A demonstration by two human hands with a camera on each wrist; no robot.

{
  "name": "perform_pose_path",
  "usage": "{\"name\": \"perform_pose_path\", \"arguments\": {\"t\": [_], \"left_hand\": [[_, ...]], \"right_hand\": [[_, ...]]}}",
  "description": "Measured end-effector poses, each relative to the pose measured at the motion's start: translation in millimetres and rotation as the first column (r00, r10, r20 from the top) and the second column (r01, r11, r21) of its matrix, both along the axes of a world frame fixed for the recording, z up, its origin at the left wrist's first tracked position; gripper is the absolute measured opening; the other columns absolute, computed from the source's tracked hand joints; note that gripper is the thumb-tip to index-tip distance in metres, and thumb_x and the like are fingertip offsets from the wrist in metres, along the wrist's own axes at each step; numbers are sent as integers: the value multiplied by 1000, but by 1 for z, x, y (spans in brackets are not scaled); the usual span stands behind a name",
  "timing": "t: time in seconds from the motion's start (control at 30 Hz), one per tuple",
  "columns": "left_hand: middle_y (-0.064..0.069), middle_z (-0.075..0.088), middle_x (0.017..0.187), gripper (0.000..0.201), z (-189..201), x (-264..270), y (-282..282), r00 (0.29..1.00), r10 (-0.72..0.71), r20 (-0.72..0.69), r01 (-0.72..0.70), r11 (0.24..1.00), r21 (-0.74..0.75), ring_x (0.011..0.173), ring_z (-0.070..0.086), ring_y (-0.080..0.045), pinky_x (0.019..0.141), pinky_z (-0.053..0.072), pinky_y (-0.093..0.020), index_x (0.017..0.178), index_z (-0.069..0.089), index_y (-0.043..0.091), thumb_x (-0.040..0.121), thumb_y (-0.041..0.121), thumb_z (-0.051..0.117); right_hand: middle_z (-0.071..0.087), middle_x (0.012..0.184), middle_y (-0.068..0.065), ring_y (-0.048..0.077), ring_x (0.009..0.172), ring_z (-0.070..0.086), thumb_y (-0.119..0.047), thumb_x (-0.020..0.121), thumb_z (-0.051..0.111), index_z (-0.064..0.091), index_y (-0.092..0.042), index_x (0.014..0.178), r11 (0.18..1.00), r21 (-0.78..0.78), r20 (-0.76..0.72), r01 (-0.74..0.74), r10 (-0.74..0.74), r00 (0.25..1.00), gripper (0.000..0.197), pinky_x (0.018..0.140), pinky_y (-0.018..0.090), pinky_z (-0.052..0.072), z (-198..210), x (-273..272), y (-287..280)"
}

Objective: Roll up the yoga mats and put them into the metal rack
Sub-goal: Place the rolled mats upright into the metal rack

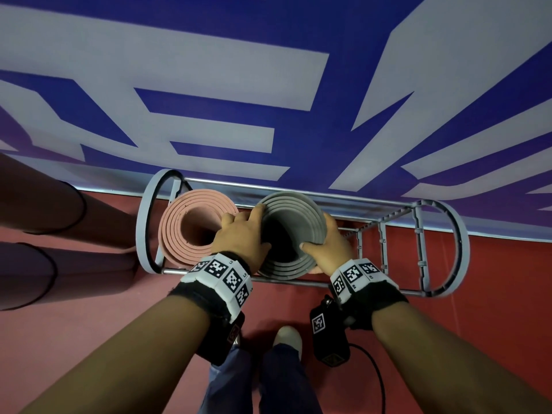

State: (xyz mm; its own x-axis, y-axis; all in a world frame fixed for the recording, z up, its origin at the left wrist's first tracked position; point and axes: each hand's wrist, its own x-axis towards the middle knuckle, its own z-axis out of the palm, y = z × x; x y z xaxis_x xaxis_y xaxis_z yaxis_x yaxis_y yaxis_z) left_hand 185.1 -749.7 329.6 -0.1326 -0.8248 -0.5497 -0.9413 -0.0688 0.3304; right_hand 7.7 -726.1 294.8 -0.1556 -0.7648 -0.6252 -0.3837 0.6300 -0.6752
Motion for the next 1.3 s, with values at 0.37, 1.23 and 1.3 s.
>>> {"name": "perform_pose_path", "arguments": {"t": [0.37, 1.23, 1.3], "left_hand": [[-2, 36, 151, 68, -14, 22, -5, 999, 43, -25, -47, 989, -142, 134, 27, -30, 105, 33, -43, 152, 23, 31, 94, 16, 55], [-9, 51, 137, 46, 74, 79, -33, 985, 91, -149, -114, 981, -155, 125, 47, -30, 106, 39, -43, 137, 47, 21, 92, 25, 56], [-9, 53, 136, 45, 93, 90, -32, 983, 96, -155, -122, 978, -170, 124, 50, -28, 106, 39, -41, 136, 48, 21, 92, 25, 56]], "right_hand": [[59, 106, -4, 4, 83, 57, -6, 91, 59, 36, -30, 144, 998, -46, -12, -42, 42, 999, 63, 54, 9, 46, -1, 19, -12], [46, 138, 10, 25, 120, 52, -17, 92, 59, 47, -18, 138, 965, -150, -347, -214, 151, 926, 48, 88, 24, 37, 107, 54, -34], [54, 133, 7, 22, 115, 55, -17, 92, 58, 53, -18, 132, 959, -160, -337, -234, 170, 926, 40, 84, 21, 37, 121, 65, -37]]}}
